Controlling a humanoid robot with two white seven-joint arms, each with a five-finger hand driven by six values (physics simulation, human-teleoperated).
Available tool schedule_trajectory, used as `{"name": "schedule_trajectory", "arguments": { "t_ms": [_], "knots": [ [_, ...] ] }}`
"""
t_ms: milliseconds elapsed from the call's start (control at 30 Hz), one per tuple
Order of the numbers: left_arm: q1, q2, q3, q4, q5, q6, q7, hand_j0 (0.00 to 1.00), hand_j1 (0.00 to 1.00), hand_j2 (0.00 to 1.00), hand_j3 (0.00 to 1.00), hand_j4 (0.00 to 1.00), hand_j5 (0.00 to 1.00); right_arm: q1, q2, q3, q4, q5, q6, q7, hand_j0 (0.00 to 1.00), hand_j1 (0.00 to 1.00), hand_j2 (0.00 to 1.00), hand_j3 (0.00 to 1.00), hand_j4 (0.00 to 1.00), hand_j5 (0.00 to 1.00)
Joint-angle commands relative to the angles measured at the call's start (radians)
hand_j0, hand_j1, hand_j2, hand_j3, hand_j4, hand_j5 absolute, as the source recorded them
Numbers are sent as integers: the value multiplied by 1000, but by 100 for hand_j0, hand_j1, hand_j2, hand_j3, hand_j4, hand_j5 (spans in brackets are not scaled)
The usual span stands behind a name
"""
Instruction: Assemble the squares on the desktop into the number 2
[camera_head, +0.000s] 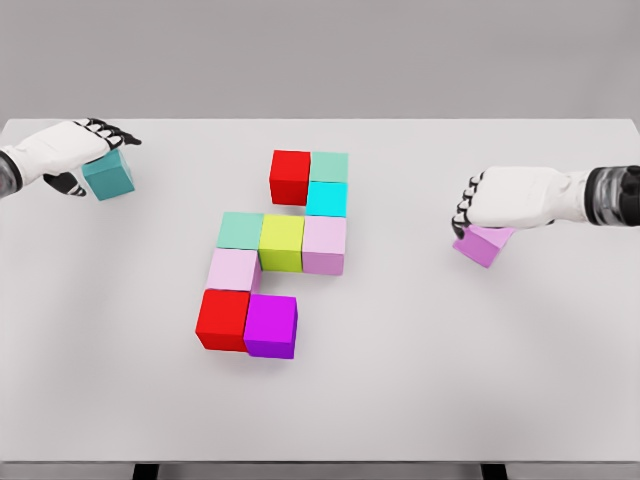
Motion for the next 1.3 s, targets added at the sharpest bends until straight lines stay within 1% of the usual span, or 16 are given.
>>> {"name": "schedule_trajectory", "arguments": {
  "t_ms": [0, 33, 67, 100, 233, 267, 367, 467, 633, 667, 767, 800, 833, 900, 1033, 1267],
  "knots": [
    [0, -1, 2, 4, 5, 0, 1, 100, 100, 100, 100, 100, 100, 0, -13, -5, 1, -4, 2, 0, 64, 64, 64, 64, 64, 64],
    [0, -1, 2, 4, 5, 0, 1, 100, 100, 100, 100, 100, 100, 0, -14, -7, -2, -4, 2, 0, 71, 71, 71, 71, 71, 71],
    [0, -7, 1, 7, 4, 0, 1, 100, 100, 100, 100, 100, 100, 0, -14, -27, -1, -16, 2, 0, 94, 94, 94, 94, 94, 94],
    [0, -9, 1, 13, 4, 0, 1, 100, 100, 100, 100, 100, 100, 0, -16, -38, 2, -27, 2, 0, 100, 100, 100, 100, 100, 100],
    [0, -15, 1, 17, 4, 0, 1, 100, 100, 100, 100, 100, 100, 2, -26, -44, 27, -109, 2, 0, 100, 100, 100, 100, 100, 100],
    [0, -15, 1, 22, 4, 0, 1, 100, 100, 100, 100, 100, 100, 2, -25, -44, 73, -137, 2, 0, 100, 100, 100, 100, 100, 100],
    [-2, -26, 1, 27, 4, 0, 1, 100, 100, 100, 100, 100, 100, 9, -16, -41, 128, -137, 2, 0, 100, 100, 100, 100, 100, 100],
    [-2, -27, 1, 30, 4, 0, -16, 100, 100, 100, 100, 100, 100, 31, 12, -30, 180, -134, 2, 0, 100, 100, 100, 100, 100, 100],
    [-9, -36, 1, 33, -22, 0, -22, 100, 100, 100, 100, 100, 100, 38, 64, -27, 268, -110, 2, 0, 100, 100, 100, 100, 100, 100],
    [-11, -36, -1, 33, -24, 0, -21, 97, 97, 97, 97, 97, 97, 38, 69, -25, 280, -108, 2, 0, 99, 99, 99, 99, 99, 99],
    [-11, -36, -1, 33, -25, 0, -24, 89, 89, 89, 89, 89, 89, 38, 73, -25, 286, -107, 2, 0, 99, 99, 99, 99, 99, 99],
    [-11, -36, -1, 33, -25, 0, -24, 83, 83, 83, 83, 83, 83, 38, 86, -25, 289, -100, 2, 0, 99, 99, 99, 99, 99, 99],
    [-11, -36, -1, 33, -33, 0, -27, 79, 79, 79, 79, 79, 79, 38, 92, -25, 295, -93, 2, 0, 99, 99, 99, 99, 99, 99],
    [-15, -36, 1, 33, -39, 0, -32, 76, 76, 76, 76, 76, 76, 37, 96, -28, 292, -90, 2, 0, 99, 99, 99, 99, 99, 99],
    [-17, -36, 1, 31, -39, 0, -32, 75, 75, 75, 75, 75, 75, 35, 102, -31, 286, -87, 2, 0, 99, 99, 99, 99, 99, 99],
    [-23, -36, 1, 25, -36, 0, -32, 75, 75, 75, 75, 75, 75, 37, 141, -24, 295, 15, 2, 0, 98, 98, 98, 98, 98, 98]
  ]
}}
